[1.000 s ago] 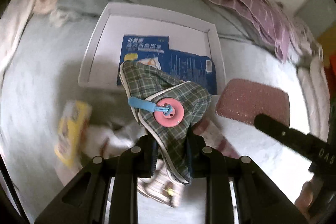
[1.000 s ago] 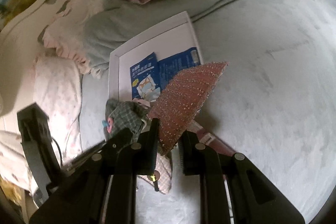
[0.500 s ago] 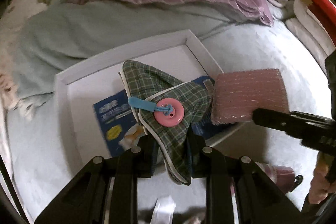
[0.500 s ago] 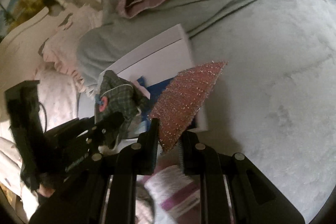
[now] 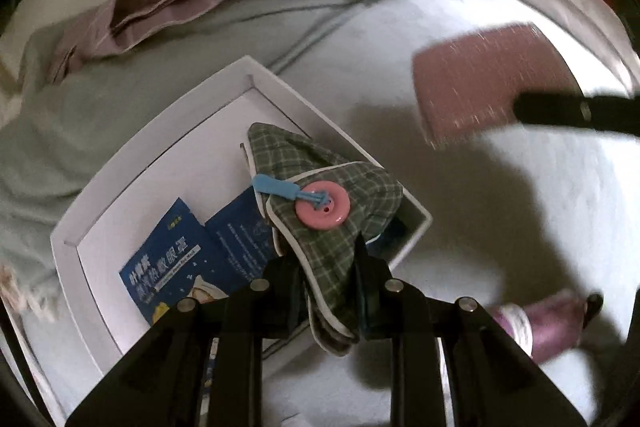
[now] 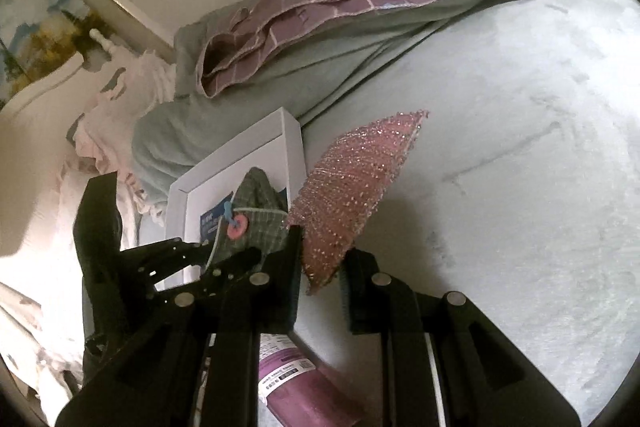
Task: Organize soft objects
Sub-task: 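Carry the plaid mask into the white box and open the left gripper, then lower the pink sponge into the white box and open the right gripper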
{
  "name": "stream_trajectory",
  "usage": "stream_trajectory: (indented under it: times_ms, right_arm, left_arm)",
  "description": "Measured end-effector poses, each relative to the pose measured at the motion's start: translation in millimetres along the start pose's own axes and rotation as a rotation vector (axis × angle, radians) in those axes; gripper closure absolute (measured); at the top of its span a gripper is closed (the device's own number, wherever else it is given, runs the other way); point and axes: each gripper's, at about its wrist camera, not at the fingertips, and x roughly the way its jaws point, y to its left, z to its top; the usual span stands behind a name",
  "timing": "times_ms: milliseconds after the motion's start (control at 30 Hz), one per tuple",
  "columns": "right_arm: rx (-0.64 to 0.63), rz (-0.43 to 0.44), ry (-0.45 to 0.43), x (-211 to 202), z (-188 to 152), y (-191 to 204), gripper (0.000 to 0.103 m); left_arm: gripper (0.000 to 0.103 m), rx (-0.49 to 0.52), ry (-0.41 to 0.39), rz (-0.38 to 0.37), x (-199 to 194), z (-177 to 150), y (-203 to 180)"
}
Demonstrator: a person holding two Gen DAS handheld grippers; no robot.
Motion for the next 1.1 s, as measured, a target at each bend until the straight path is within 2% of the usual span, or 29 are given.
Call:
stream_trajectory:
  times_ms: [100, 200, 267, 367, 467, 500, 567, 667, 800, 1000, 1100]
  right_arm:
    - [0.008, 0.003, 0.001, 0.1, 0.4, -3.5, 0.084]
    - [0.012, 0.011, 0.005, 1.7, 0.5, -4.0, 0.084]
    - [0.010, 0.012, 0.004, 1.9, 0.7, -3.8, 0.084]
    - [0.002, 0.021, 0.008, 1.2, -0.7, -3.0, 0.084]
    - [-0.006, 0.024, 0.018, 3.7, -1.3, -0.5, 0.084]
    - [-0.009, 0.023, 0.023, 4.9, -1.8, 0.7, 0.084]
    - [-0.018, 0.018, 0.029, 6.5, -3.1, 3.4, 0.084]
    - [-0.028, 0.020, 0.030, 6.1, -3.9, 6.7, 0.084]
    - [-0.036, 0.025, 0.032, 6.5, -5.2, 10.1, 0.084]
    - [-0.058, 0.018, 0.042, 10.0, -6.3, 18.0, 0.084]
    - [-0.071, 0.032, 0.047, 11.1, -6.5, 22.6, 0.084]
  left_arm:
    - [0.079, 0.016, 0.041, -0.011, -3.0, 0.6, 3.6]
    - [0.071, -0.053, 0.071, 0.018, -6.7, 0.6, 14.2]
    - [0.070, -0.154, 0.027, -0.036, -15.1, 0.5, 26.7]
    - [0.063, -0.278, -0.036, -0.115, -23.8, -0.9, 40.9]
    - [0.064, -0.420, -0.036, -0.115, -15.8, 2.6, 55.6]
    - [0.071, -0.462, -0.025, -0.135, -10.3, 2.7, 59.5]
    - [0.077, -0.538, -0.008, -0.178, 2.0, 1.8, 64.4]
    - [0.081, -0.549, -0.020, -0.192, 11.0, 1.3, 58.2]
    - [0.082, -0.517, -0.031, -0.154, 11.4, 3.6, 48.3]
    - [0.082, -0.479, -0.045, -0.181, 6.0, -7.5, 44.3]
    - [0.081, -0.479, -0.054, -0.147, 2.5, -12.1, 41.0]
